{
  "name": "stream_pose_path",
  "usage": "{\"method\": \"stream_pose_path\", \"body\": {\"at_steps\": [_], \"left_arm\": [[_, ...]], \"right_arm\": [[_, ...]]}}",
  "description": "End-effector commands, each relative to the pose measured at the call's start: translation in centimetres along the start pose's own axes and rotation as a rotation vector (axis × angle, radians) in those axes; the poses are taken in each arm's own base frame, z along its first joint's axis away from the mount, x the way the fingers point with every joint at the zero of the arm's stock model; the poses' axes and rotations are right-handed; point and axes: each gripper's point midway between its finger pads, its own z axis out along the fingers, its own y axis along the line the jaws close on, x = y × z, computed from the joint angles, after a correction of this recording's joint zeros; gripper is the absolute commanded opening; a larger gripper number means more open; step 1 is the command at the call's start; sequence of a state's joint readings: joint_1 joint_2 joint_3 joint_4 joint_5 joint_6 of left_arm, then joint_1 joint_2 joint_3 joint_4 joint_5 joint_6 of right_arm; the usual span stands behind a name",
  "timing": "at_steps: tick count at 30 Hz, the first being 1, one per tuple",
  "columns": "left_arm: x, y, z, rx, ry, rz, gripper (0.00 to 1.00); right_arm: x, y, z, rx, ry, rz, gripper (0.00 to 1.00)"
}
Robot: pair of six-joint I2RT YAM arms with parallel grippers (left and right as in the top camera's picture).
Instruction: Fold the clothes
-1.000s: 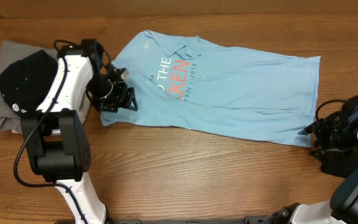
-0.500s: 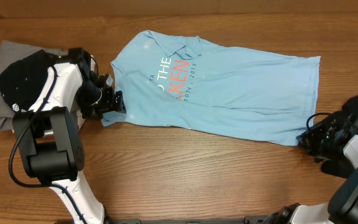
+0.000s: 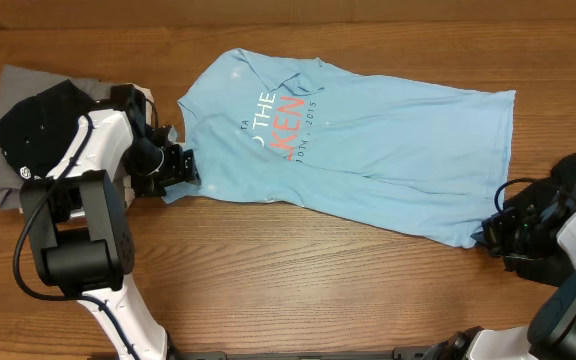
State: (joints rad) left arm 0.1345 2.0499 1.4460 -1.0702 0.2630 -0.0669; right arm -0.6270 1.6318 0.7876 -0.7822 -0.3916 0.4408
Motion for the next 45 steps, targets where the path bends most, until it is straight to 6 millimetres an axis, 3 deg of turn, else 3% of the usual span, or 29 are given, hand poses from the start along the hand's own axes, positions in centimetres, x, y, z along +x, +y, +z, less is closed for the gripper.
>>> {"method": "stream_pose_path", "body": {"at_steps": [1, 4, 8, 11, 12, 19, 27, 29, 31, 32, 37, 41, 45], "left_arm": [[0.2, 0.9, 0.5, -0.012, 0.01, -0.033, 0.74], [0.4, 1.1, 1.2, -0.015, 0.011, -0.045, 0.71], [0.8, 1.3, 2.7, -0.005, 0.008, -0.077, 0.42], [2.0, 1.5, 3.1, -0.007, 0.048, -0.087, 0.07], [2.6, 1.7, 3.0, -0.015, 0.07, -0.092, 0.04], [6.3, 5.1, 1.9, -0.126, 0.215, -0.135, 0.04], [6.5, 6.5, 1.5, -0.127, 0.219, -0.156, 0.04], [6.3, 6.5, 1.5, -0.123, 0.211, -0.154, 0.17], [6.2, 5.9, 1.6, -0.09, 0.21, -0.128, 0.37], [6.2, 5.2, 1.5, -0.055, 0.212, -0.109, 0.4], [5.5, 3.8, -0.1, 0.011, 0.209, -0.065, 0.43], [4.3, 2.3, -2.9, 0.059, 0.162, -0.017, 0.44], [2.1, -1.1, -6.6, 0.184, 0.052, 0.098, 0.44]], "right_arm": [[-1.1, 0.0, -0.6, 0.038, -0.038, -0.009, 0.04], [-1.2, -0.1, -0.7, 0.046, -0.042, -0.013, 0.04], [-1.2, -0.1, -0.7, 0.047, -0.044, -0.013, 0.04], [-1.3, -0.2, -0.8, 0.045, -0.048, -0.013, 0.04], [-1.4, -0.2, -1.0, 0.044, -0.051, -0.008, 0.04], [-3.5, -2.2, -4.0, 0.099, -0.143, 0.064, 0.04], [-3.6, -3.4, -4.4, 0.151, -0.153, 0.088, 0.05], [-3.4, -3.1, -4.4, 0.132, -0.143, 0.086, 0.23], [-3.4, -3.0, -4.4, 0.126, -0.142, 0.081, 0.41], [-3.5, -2.8, -4.5, 0.123, -0.147, 0.08, 0.45], [-4.5, -1.3, -6.3, 0.092, -0.166, 0.07, 0.48], [-4.9, 1.6, -8.9, 0.015, -0.167, -0.019, 0.48], [-4.0, 5.3, -10.8, -0.11, -0.162, -0.172, 0.47]]}}
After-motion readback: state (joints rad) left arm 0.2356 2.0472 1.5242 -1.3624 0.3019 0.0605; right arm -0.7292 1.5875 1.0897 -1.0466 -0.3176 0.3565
